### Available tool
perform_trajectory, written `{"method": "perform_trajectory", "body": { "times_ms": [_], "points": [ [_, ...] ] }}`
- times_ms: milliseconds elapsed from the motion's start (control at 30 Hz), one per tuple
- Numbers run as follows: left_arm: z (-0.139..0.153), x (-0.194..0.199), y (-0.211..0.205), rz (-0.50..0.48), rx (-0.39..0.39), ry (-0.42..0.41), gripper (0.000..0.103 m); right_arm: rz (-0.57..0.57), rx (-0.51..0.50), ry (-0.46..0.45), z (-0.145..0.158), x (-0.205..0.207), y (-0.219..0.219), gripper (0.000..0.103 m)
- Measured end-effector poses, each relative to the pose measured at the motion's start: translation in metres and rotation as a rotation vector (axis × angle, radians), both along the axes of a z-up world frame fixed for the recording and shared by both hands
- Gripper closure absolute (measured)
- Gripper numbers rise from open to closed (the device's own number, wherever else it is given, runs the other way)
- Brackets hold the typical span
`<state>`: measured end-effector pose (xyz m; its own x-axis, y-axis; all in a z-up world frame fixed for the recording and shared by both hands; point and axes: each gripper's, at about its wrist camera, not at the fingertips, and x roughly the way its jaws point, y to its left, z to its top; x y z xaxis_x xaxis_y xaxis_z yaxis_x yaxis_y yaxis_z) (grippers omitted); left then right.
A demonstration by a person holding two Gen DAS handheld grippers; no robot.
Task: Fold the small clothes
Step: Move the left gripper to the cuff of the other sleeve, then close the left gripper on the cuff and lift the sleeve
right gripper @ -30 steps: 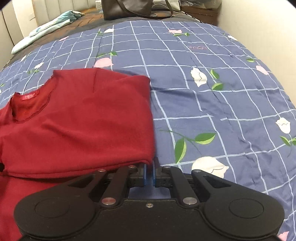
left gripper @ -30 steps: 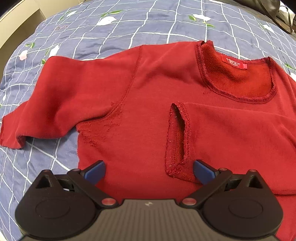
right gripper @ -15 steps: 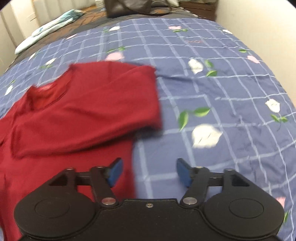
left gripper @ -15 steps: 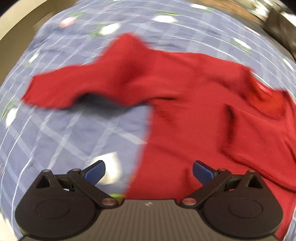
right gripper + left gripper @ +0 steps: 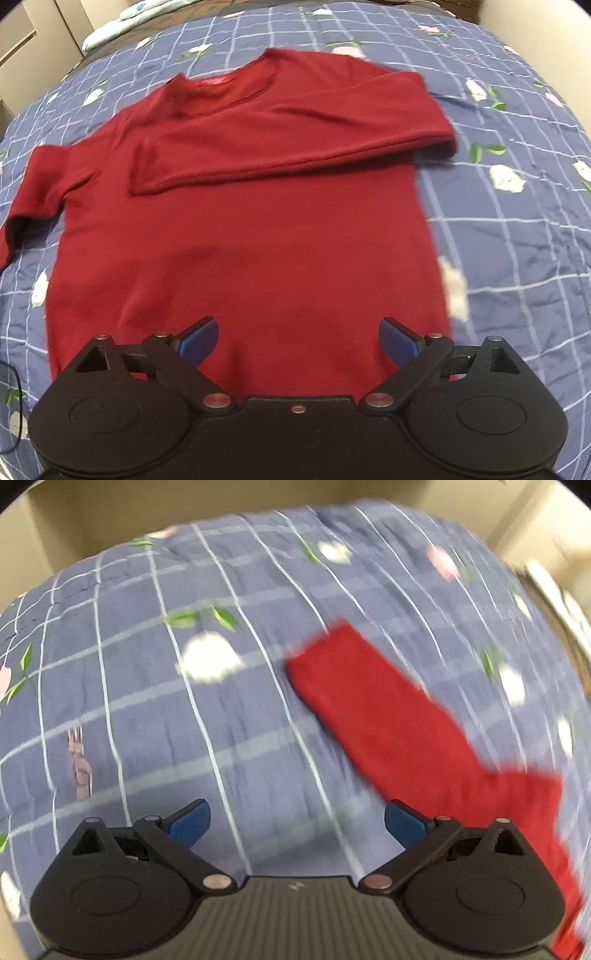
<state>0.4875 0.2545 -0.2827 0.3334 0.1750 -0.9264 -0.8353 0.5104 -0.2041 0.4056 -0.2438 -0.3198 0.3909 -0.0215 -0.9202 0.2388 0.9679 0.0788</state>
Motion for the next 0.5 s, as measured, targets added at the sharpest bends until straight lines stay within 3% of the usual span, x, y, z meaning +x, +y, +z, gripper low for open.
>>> {"method": "perform_trajectory", "body": {
  "times_ms": [233, 433, 500],
  "points": [
    [-0.022, 0.023, 0.057, 0.026, 0.012, -0.029, 0.022, 0.057, -0.020, 0.009, -0.001, 0.000, 0.041, 0.008],
    [-0.033, 0.032, 0.074, 0.040, 0.024, -0.034, 0.025, 0.073, -0.031, 0.022, -0.001, -0.002, 0.054, 0.008],
    [-0.033, 0.036, 0.076, 0.032, 0.041, -0.022, 0.033, 0.073, -0.033, 0.026, -0.001, -0.003, 0.056, 0.008]
  ]
}}
